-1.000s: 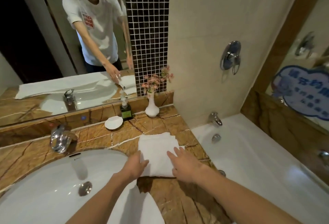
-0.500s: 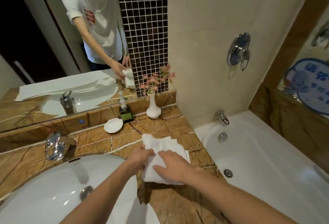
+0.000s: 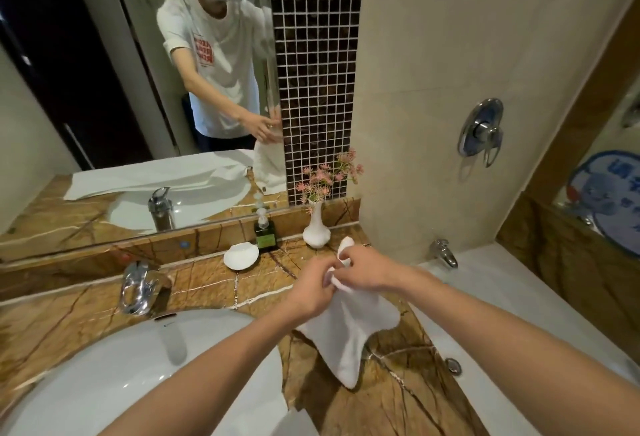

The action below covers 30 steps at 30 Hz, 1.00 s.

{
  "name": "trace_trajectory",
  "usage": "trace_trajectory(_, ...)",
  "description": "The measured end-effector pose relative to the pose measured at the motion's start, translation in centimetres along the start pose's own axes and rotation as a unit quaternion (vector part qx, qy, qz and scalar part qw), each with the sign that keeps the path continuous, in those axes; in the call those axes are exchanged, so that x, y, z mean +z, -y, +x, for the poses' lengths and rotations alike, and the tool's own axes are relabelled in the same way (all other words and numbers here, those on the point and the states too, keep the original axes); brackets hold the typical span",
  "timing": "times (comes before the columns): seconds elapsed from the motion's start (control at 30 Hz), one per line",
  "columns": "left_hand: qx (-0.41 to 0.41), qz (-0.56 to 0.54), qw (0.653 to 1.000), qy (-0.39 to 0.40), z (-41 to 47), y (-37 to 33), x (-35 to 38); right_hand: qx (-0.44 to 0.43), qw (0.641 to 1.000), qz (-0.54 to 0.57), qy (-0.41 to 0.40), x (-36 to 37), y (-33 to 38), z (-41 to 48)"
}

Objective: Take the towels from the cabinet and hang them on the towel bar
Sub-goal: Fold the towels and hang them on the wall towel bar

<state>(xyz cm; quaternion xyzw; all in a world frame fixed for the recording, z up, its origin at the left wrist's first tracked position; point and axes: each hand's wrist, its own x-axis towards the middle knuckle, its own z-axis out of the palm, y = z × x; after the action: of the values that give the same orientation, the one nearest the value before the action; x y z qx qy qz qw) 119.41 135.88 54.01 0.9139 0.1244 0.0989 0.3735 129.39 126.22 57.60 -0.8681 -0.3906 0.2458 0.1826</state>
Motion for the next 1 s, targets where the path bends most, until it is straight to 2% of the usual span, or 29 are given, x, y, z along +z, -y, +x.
trace_trajectory(0.1, 0.017, 0.001, 1.000, -0.001, 0.1, 1.0, -0.2, 0.004, 0.999, 0.005, 0.035, -0.5, 0.4, 0.0)
trace_trajectory(0.27, -0.016, 0.006, 0.999, 0.031, 0.2, 1.2, -0.3, 0.011, 1.000, -0.029, 0.006, -0.3, 1.2, 0.4)
trace_trajectory(0.4, -0.073, -0.070, 0.992, 0.077, -0.5, 1.5, -1.0, -0.016, 0.998, 0.050, -0.038, -0.3, 0.6, 0.1)
trace_trajectory(0.53, -0.082, 0.011, 0.993, 0.089, -1.0, 2.0, -1.6, -0.001, 0.992, 0.113, -0.062, -0.5, 0.6, -0.5)
trace_trajectory(0.63, -0.086, 0.024, 0.994, 0.059, -1.3, 2.5, -1.9, 0.062, 0.988, 0.120, -0.069, -0.9, 0.8, -0.9)
trace_trajectory(0.73, -0.078, 0.011, 0.997, 0.021, -1.7, 2.0, -3.1, 0.090, 0.988, 0.112, -0.056, -1.6, 0.9, -1.6)
trace_trajectory(0.83, -0.065, 0.014, 0.998, -0.017, -1.9, 1.2, -5.3, 0.095, 0.991, 0.082, -0.037, -2.4, 0.8, -2.1)
trace_trajectory(1.0, -0.019, 0.008, 0.999, -0.049, -1.9, 0.2, -8.9, 0.058, 0.997, -0.038, -0.018, -2.6, 0.4, -3.2)
